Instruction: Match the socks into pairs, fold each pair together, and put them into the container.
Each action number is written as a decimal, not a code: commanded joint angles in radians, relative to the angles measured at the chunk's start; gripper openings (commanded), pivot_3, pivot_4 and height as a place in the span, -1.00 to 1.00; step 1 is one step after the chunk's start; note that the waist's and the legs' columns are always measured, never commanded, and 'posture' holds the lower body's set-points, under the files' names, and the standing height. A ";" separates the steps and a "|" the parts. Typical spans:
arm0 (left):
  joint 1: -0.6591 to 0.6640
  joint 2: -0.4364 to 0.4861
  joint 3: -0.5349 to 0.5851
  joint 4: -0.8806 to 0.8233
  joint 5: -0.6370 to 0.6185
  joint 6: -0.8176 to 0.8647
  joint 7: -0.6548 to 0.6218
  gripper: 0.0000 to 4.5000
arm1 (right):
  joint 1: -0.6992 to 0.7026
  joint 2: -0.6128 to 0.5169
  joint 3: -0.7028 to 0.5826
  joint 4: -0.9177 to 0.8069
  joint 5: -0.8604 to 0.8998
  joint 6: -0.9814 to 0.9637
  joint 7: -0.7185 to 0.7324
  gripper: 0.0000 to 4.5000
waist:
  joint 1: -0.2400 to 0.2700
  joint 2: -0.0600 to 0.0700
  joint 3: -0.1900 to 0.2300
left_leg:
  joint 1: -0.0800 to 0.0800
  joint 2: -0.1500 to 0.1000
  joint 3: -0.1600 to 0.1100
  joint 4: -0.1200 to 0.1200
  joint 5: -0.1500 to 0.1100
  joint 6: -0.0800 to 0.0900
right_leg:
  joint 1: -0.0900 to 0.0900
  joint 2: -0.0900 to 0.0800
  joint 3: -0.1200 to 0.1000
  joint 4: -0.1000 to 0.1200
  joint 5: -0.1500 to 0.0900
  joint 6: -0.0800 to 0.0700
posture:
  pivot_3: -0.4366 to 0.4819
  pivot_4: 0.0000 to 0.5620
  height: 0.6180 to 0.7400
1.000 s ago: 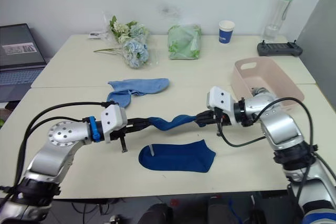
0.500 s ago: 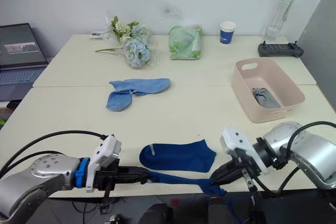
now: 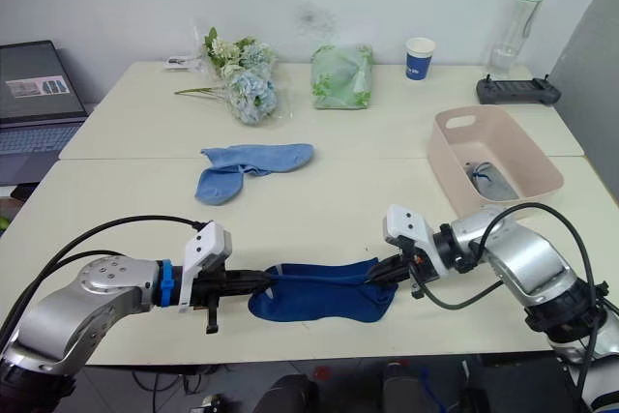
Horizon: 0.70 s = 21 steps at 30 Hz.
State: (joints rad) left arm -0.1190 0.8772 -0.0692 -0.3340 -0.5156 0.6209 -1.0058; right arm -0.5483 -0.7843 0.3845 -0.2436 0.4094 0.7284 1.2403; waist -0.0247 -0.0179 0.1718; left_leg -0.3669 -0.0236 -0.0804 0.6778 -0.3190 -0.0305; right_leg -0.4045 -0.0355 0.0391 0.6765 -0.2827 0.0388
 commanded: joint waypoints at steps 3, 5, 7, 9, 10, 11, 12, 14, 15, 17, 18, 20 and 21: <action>-0.053 -0.021 -0.027 0.034 0.048 0.000 0.012 -1.00 | -0.035 0.022 0.004 0.057 -0.066 -0.071 -0.003 -1.00 | -0.002 0.000 0.000 | 0.000 0.000 0.000 0.000 0.000 0.000 | -0.001 0.000 0.000 0.001 0.000 0.000 | -0.05 -0.47 1.00; -0.064 -0.025 -0.037 0.043 0.055 0.005 0.006 -1.00 | -0.042 0.035 0.004 0.081 -0.084 -0.085 -0.009 -1.00 | -0.002 0.000 0.000 | 0.000 0.000 -0.001 0.000 0.000 0.000 | -0.001 0.000 0.000 0.002 0.000 0.000 | -0.05 -0.47 1.00; -0.079 -0.035 -0.038 0.049 0.051 0.022 0.013 -1.00 | -0.048 0.042 0.006 0.095 -0.098 -0.092 -0.007 -1.00 | -0.002 0.000 0.000 | 0.000 0.000 -0.001 0.000 0.000 0.000 | -0.001 0.000 0.000 0.002 0.000 0.000 | -0.05 -0.47 1.00; -0.096 -0.041 -0.044 0.058 0.055 0.033 0.013 -1.00 | -0.050 0.047 0.007 0.106 -0.109 -0.096 -0.001 -1.00 | -0.002 0.000 0.000 | 0.000 0.000 0.000 0.000 0.000 0.000 | -0.001 0.000 0.000 0.002 0.000 0.000 | -0.05 -0.47 1.00; -0.103 -0.045 -0.046 0.062 0.055 0.044 0.013 -1.00 | -0.050 0.050 0.007 0.111 -0.114 -0.098 0.001 -1.00 | -0.002 0.000 0.000 | 0.000 0.000 -0.001 0.000 0.000 0.000 | -0.001 0.000 0.000 0.002 0.000 0.000 | -0.05 -0.47 1.00; -0.112 -0.052 -0.048 0.068 0.050 0.057 0.014 -1.00 | -0.050 0.054 0.008 0.116 -0.118 -0.099 0.003 -1.00 | -0.002 0.000 0.000 | 0.000 0.000 0.000 0.000 0.000 0.000 | -0.001 0.000 0.000 0.002 0.000 0.000 | -0.05 -0.47 1.00; -0.120 -0.059 -0.050 0.071 0.048 0.065 0.015 -1.00 | -0.049 0.057 0.009 0.121 -0.123 -0.101 0.003 -1.00 | -0.002 0.000 0.000 | 0.000 0.000 0.000 0.000 0.000 0.000 | -0.001 0.000 0.000 0.002 0.000 0.000 | -0.05 -0.47 1.00; -0.140 -0.074 -0.057 0.082 0.059 0.070 0.023 -1.00 | -0.048 0.061 0.011 0.129 -0.130 -0.105 0.004 -1.00 | -0.002 0.000 0.000 | 0.000 0.000 -0.001 0.000 0.000 0.000 | -0.001 0.000 0.000 0.002 0.000 0.000 | -0.05 -0.47 1.00; -0.150 -0.081 -0.063 0.090 0.072 0.066 0.027 -1.00 | -0.047 0.064 0.012 0.132 -0.133 -0.107 0.004 -1.00 | -0.002 0.000 0.000 | 0.000 0.000 0.000 0.000 0.000 0.000 | -0.001 0.000 0.000 0.002 0.000 0.000 | -0.05 -0.47 1.00; -0.161 -0.087 -0.072 0.097 0.080 0.069 0.023 -1.00 | -0.042 0.070 0.008 0.141 -0.142 -0.124 -0.004 -1.00 | -0.002 0.000 0.000 | 0.000 0.000 -0.001 0.000 0.000 0.000 | -0.001 0.000 0.000 0.002 0.000 0.000 | -0.05 -0.47 1.00; -0.163 -0.089 -0.074 0.098 0.081 0.074 0.022 -1.00 | -0.040 0.073 0.006 0.144 -0.146 -0.131 -0.006 -1.00 | -0.002 0.000 0.000 | 0.000 0.000 0.000 0.000 0.000 0.000 | -0.001 0.000 0.000 0.002 0.000 0.000 | -0.05 -0.47 1.00; -0.160 -0.081 -0.082 0.096 0.085 0.077 0.010 -0.90 | -0.038 0.074 -0.001 0.156 -0.162 -0.160 -0.011 -0.89 | -0.003 0.000 0.000 | 0.000 0.000 0.000 0.000 0.000 0.000 | -0.001 0.000 0.000 0.002 0.000 0.000 | -0.05 -0.47 1.00; -0.157 -0.078 -0.086 0.097 0.094 0.069 0.010 -0.80 | -0.038 0.077 -0.012 0.161 -0.162 -0.164 -0.016 -0.77 | -0.003 0.000 0.000 | 0.000 0.000 0.000 0.000 0.000 0.000 | -0.001 0.000 0.000 0.002 0.000 0.000 | -0.05 -0.47 1.00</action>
State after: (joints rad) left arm -0.2729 0.7894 -0.1536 -0.2256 -0.4343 0.6939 -0.9909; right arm -0.5763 -0.7098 0.4058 -0.0730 0.2525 0.5896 1.2325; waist -0.0275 -0.0179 0.1718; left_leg -0.3668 -0.0234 -0.0809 0.6781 -0.3188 -0.0308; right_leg -0.4052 -0.0353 0.0393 0.6783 -0.2827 0.0388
